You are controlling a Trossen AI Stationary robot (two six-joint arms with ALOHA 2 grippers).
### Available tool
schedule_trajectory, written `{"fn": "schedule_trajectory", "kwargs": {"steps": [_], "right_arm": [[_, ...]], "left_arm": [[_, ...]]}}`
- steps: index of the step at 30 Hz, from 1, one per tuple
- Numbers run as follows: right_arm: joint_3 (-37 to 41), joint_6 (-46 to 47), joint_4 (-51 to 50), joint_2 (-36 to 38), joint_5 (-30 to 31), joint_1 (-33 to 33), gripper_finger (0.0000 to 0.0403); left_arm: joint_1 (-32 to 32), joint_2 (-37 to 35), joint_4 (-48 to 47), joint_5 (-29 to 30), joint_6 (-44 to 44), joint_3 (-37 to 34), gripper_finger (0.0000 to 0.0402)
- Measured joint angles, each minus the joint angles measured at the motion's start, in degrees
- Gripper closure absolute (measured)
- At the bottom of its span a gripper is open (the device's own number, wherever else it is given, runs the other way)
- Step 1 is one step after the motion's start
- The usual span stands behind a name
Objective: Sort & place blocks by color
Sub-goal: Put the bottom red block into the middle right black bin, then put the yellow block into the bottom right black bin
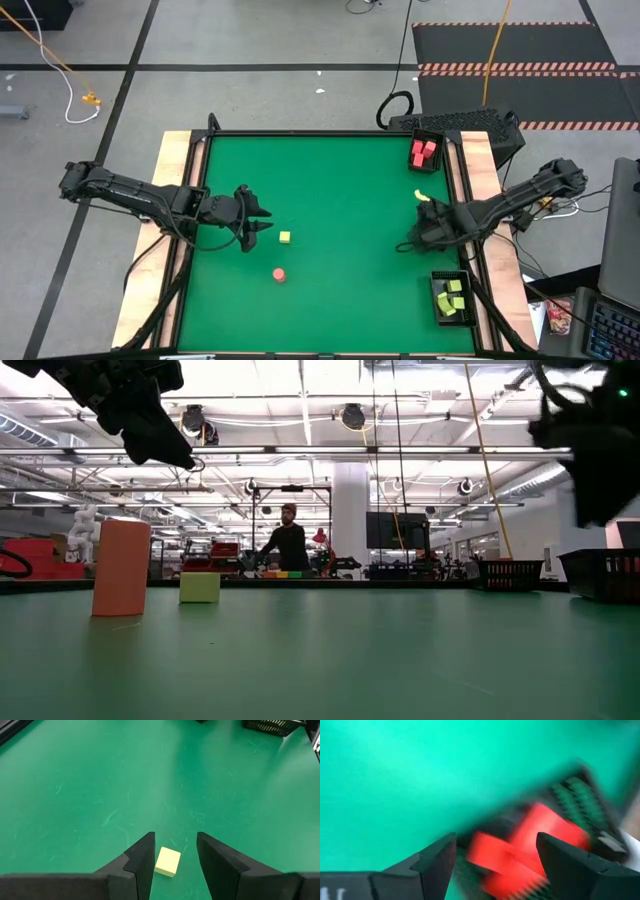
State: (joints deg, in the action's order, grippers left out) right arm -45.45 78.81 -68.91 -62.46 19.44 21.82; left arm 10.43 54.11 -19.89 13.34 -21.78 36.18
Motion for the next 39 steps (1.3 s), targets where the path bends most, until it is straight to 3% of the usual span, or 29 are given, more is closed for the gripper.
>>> {"fn": "schedule_trajectory", "kwargs": {"steps": [5, 10, 19, 24, 30, 39], "right_arm": [[0.0, -21.7, 29.3, 0.1, 4.6, 0.0, 0.0134], [0.0, -42.5, 56.5, -5.3, 6.2, -0.5, 0.0147], [0.0, -58.1, 83.7, -19.7, 2.7, -7.7, 0.0156], [0.0, -63.8, 102.3, -28.0, -7.3, -13.4, 0.0156], [0.0, -66.7, 107.3, -32.2, -14.9, -17.0, 0.0156], [0.0, -72.4, 107.8, -32.0, -14.2, -17.4, 0.0156]], "left_arm": [[0.0, 0.0, -0.3, 0.0, -1.3, 0.0, 0.0254], [0.0, 0.0, -1.5, 0.2, -0.9, 0.0, 0.0254], [0.0, 0.0, 0.4, 0.7, 2.3, 0.0, 0.0254], [0.0, 0.0, 2.3, 0.8, 3.6, 0.0, 0.0254], [0.0, 0.0, 5.4, 3.5, 8.2, 0.0, 0.0254], [-2.2, 0.0, 14.8, 3.8, 18.1, 0.0, 0.0254]]}}
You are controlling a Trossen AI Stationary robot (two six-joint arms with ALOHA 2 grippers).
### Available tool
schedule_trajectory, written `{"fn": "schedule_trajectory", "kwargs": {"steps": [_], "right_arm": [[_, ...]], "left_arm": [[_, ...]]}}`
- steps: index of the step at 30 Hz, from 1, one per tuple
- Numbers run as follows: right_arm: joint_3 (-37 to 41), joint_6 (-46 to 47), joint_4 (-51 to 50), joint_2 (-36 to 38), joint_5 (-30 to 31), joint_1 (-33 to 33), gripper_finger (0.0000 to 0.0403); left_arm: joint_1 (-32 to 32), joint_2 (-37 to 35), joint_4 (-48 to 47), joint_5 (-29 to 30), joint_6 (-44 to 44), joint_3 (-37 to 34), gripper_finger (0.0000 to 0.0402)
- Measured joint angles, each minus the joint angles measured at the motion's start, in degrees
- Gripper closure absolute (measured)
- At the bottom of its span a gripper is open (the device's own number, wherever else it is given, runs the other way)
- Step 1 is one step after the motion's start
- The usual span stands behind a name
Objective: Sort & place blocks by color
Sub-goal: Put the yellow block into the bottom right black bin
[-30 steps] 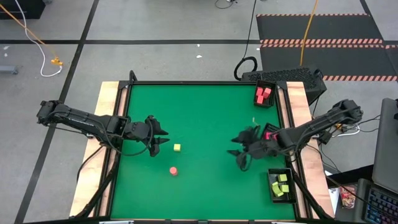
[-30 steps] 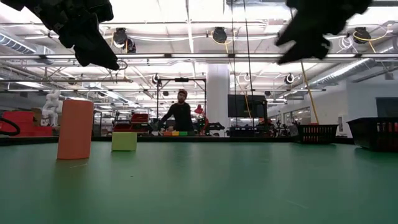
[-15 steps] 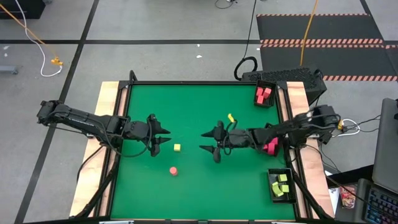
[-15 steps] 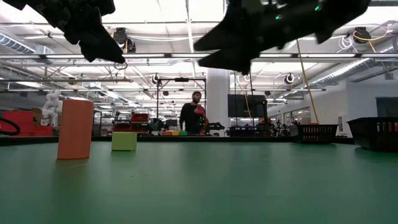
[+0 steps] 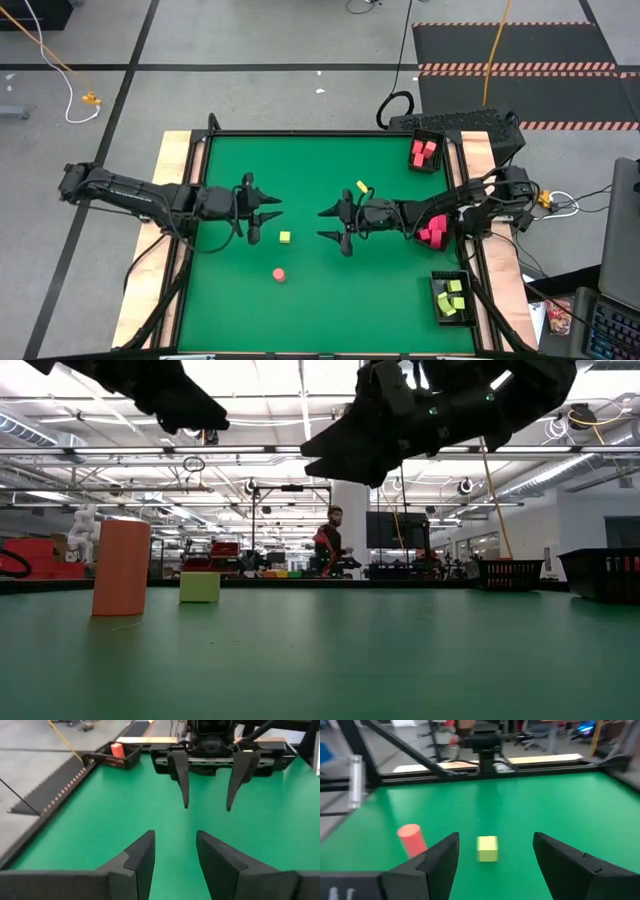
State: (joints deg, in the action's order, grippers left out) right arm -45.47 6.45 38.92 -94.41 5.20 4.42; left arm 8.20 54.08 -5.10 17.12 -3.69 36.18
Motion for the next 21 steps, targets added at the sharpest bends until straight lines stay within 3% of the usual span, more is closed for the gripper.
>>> {"fn": "schedule_trajectory", "kwargs": {"steps": [4, 11, 21], "right_arm": [[0.0, -1.6, 0.0, 0.0, 0.7, -1.0, 0.0156], [-0.4, -1.6, -0.9, 0.0, 0.7, -2.2, 0.0156], [-8.8, -2.8, -13.9, -2.5, 0.8, -2.2, 0.0156]], "left_arm": [[-3.1, 0.0, 3.4, -0.7, 2.1, 0.0, 0.0254], [-9.4, 0.0, 7.3, -8.8, 3.0, 0.0, 0.0254], [-15.8, 0.0, 10.9, -18.1, 5.2, 0.0, 0.0254]]}}
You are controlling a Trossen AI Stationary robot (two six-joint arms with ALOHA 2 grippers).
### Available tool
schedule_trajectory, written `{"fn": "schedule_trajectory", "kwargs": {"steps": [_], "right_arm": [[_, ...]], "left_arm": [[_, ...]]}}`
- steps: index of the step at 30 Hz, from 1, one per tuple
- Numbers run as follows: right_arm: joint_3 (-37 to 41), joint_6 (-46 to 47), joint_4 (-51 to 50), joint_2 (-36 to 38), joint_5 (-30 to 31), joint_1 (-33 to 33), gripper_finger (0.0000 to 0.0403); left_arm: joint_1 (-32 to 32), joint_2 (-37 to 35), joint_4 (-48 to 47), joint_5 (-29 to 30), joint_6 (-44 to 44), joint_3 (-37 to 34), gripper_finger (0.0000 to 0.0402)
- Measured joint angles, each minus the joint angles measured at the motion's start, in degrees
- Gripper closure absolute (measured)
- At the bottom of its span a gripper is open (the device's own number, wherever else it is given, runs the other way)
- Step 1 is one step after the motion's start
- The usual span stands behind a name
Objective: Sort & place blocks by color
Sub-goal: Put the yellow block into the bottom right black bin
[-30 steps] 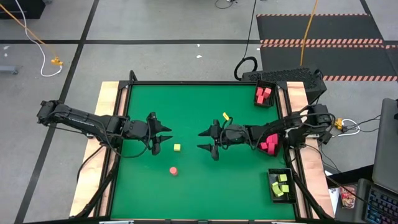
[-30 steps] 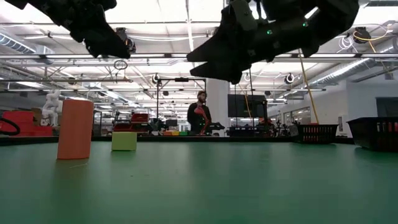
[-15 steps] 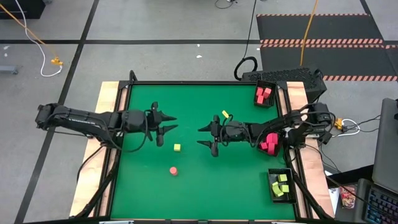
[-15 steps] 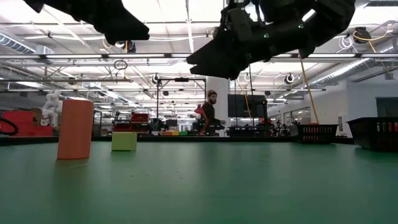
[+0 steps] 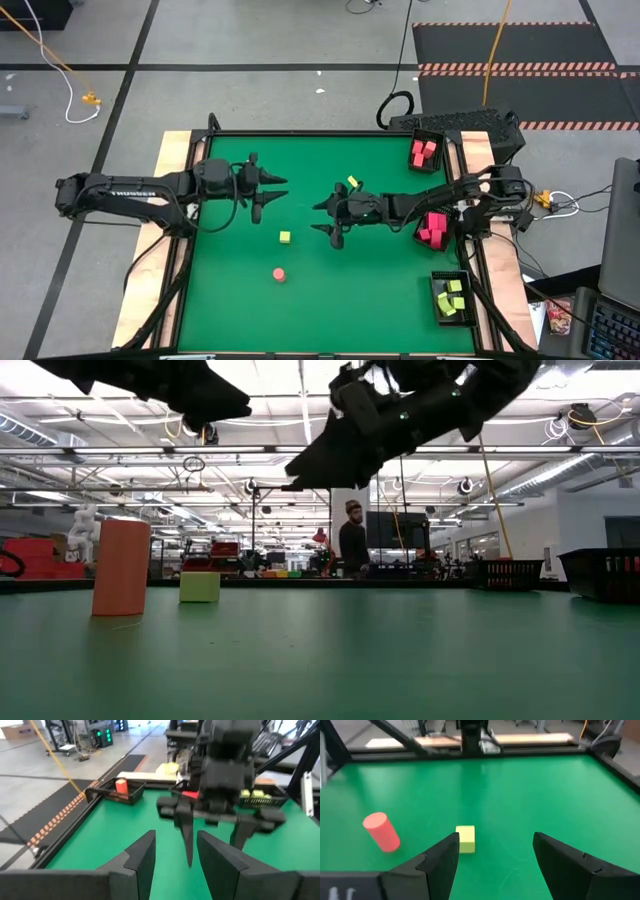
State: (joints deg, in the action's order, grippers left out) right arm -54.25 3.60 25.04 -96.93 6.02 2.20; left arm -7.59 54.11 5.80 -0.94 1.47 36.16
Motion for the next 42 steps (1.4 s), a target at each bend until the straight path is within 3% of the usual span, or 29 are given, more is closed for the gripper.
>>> {"fn": "schedule_trajectory", "kwargs": {"steps": [5, 13, 23, 42], "right_arm": [[-3.3, 0.2, -4.1, -4.1, -0.1, 0.3, 0.0156], [-6.9, 0.4, -4.0, -9.4, -0.2, 0.4, 0.0156], [-20.9, -0.4, -8.0, -22.9, -3.3, 2.1, 0.0156], [-23.4, 0.7, -8.1, -24.9, -3.0, 2.0, 0.0156]], "left_arm": [[-1.9, 0.0, 0.5, -4.2, -0.3, 0.0, 0.0254], [-2.9, 0.0, -1.7, -5.1, 0.9, 0.0, 0.0254], [-5.4, -0.3, -2.8, -5.0, -1.7, 0.0, 0.0254], [-5.5, -0.9, -2.6, -5.0, -2.0, 0.0, 0.0254]]}}
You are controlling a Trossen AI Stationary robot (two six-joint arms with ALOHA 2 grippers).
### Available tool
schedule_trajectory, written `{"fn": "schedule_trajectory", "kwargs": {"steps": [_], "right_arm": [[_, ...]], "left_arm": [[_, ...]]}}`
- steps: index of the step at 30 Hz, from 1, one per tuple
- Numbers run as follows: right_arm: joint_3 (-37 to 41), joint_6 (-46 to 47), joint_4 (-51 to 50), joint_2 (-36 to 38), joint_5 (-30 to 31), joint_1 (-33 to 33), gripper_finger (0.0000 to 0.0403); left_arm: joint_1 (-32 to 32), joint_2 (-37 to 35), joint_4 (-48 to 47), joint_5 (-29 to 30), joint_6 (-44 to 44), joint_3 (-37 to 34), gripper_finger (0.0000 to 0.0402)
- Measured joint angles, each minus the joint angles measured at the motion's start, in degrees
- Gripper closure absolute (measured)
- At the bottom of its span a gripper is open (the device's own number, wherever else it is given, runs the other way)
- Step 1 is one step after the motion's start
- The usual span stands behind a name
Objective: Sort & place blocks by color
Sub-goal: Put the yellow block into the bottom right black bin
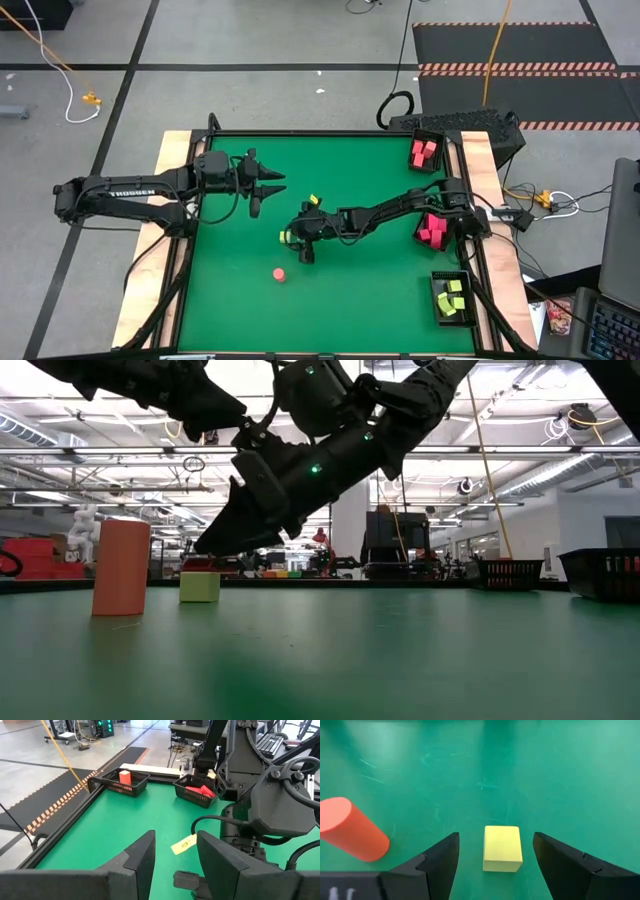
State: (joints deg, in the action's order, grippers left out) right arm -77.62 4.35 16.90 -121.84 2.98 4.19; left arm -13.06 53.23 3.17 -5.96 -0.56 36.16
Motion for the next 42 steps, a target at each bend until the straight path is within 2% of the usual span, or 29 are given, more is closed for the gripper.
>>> {"fn": "schedule_trajectory", "kwargs": {"steps": [21, 24, 29, 37, 42], "right_arm": [[0.0, -0.7, 6.7, -4.7, 1.5, -0.2, 0.0160], [0.0, -1.9, 6.1, -4.8, 1.5, -0.2, 0.0186], [0.0, -3.1, 6.5, -5.3, 1.6, -0.1, 0.0284], [-0.1, -3.9, 3.0, -4.9, 0.6, -0.2, 0.0286], [0.0, -4.7, -6.1, -1.1, -1.6, -0.2, 0.0286]], "left_arm": [[0.0, 0.0, -1.4, 0.0, 0.3, 0.0, 0.0254], [0.0, 0.0, -1.3, 0.0, 0.3, 0.0, 0.0254], [0.0, -0.2, -1.3, 0.0, 0.2, 0.0, 0.0254], [0.0, -2.9, -4.0, 0.0, 0.1, 0.0, 0.0254], [0.0, -6.1, -7.3, 0.3, 0.3, 0.0, 0.0254]]}}
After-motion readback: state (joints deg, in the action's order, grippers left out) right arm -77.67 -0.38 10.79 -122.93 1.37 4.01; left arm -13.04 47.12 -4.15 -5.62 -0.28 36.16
